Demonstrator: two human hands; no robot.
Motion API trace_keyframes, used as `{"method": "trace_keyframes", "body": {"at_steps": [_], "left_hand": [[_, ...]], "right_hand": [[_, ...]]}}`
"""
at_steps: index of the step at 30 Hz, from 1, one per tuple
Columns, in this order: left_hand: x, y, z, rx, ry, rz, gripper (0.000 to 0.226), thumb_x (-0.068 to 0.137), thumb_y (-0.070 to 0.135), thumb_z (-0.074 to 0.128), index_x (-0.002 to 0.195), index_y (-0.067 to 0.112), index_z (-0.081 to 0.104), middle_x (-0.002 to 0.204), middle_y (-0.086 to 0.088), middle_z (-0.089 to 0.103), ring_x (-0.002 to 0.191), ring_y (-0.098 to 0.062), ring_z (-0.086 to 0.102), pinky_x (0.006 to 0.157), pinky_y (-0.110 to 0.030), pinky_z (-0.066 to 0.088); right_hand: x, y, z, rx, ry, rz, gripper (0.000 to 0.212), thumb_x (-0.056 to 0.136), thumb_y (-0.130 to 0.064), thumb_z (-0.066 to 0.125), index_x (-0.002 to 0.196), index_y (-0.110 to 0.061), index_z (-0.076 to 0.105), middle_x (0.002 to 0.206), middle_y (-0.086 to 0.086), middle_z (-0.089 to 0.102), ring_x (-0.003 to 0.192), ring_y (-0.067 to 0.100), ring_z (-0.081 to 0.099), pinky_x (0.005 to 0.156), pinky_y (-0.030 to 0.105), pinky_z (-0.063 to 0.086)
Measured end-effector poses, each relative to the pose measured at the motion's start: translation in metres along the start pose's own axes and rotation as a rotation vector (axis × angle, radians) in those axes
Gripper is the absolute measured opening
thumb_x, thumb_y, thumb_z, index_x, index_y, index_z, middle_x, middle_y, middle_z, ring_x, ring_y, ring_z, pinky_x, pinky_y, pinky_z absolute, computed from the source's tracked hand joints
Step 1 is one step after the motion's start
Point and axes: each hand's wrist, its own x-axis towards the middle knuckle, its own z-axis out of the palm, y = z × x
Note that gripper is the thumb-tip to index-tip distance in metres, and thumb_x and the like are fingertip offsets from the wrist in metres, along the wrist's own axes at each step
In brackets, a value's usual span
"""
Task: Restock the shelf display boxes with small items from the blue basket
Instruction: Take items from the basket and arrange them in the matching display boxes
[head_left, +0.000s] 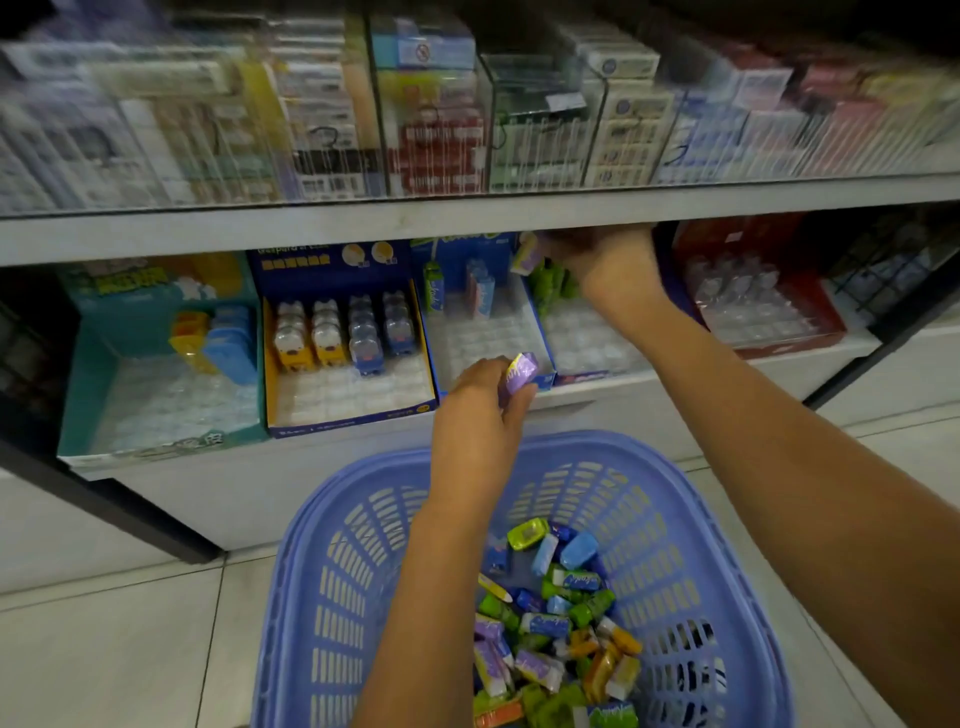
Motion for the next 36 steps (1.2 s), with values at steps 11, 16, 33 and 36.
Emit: {"method": "trace_keyframes", "body": {"at_steps": [11, 16, 33, 36], "left_hand": [[0.000, -0.012, 0.003, 0.081, -0.048, -0.046, 0.026, 0.096, 0.032, 0.052, 0.103, 0.008, 0.059, 0.078, 0.004, 0.045, 0.084, -0.025, 0.054, 0.059, -0.024, 0.024], [0.001, -0.014, 0.004, 0.066, -0.056, -0.055, 0.027, 0.095, 0.032, 0.054, 0.104, 0.007, 0.059, 0.074, 0.007, 0.044, 0.077, -0.022, 0.049, 0.055, -0.022, 0.023], [0.001, -0.006, -0.004, -0.084, 0.116, -0.103, 0.026, 0.088, 0.036, 0.064, 0.108, 0.019, 0.067, 0.065, 0.009, 0.053, 0.057, -0.009, 0.045, 0.053, -0.024, 0.035], [0.001, -0.001, -0.005, -0.090, 0.162, -0.084, 0.026, 0.087, 0.031, 0.066, 0.111, 0.021, 0.068, 0.063, 0.014, 0.049, 0.053, -0.002, 0.044, 0.051, -0.014, 0.033]], "right_hand": [[0.062, 0.041, 0.050, -0.287, -0.214, 0.108, 0.033, 0.090, -0.031, 0.062, 0.113, -0.007, 0.064, 0.124, 0.012, 0.061, 0.119, 0.026, 0.052, 0.097, 0.025, 0.037], [0.074, 0.051, 0.052, -0.335, -0.258, 0.056, 0.033, 0.088, -0.031, 0.065, 0.115, -0.012, 0.064, 0.125, 0.011, 0.060, 0.119, 0.026, 0.052, 0.096, 0.026, 0.037], [-0.012, 0.006, 0.018, -0.209, -0.342, 0.060, 0.015, 0.088, -0.028, 0.063, 0.093, -0.015, 0.069, 0.084, 0.005, 0.069, 0.077, 0.016, 0.065, 0.074, 0.031, 0.052], [-0.060, -0.006, 0.003, 0.111, -0.570, 0.141, 0.017, 0.080, -0.033, 0.070, 0.093, -0.022, 0.071, 0.080, -0.007, 0.073, 0.071, 0.011, 0.069, 0.067, 0.024, 0.058]]}}
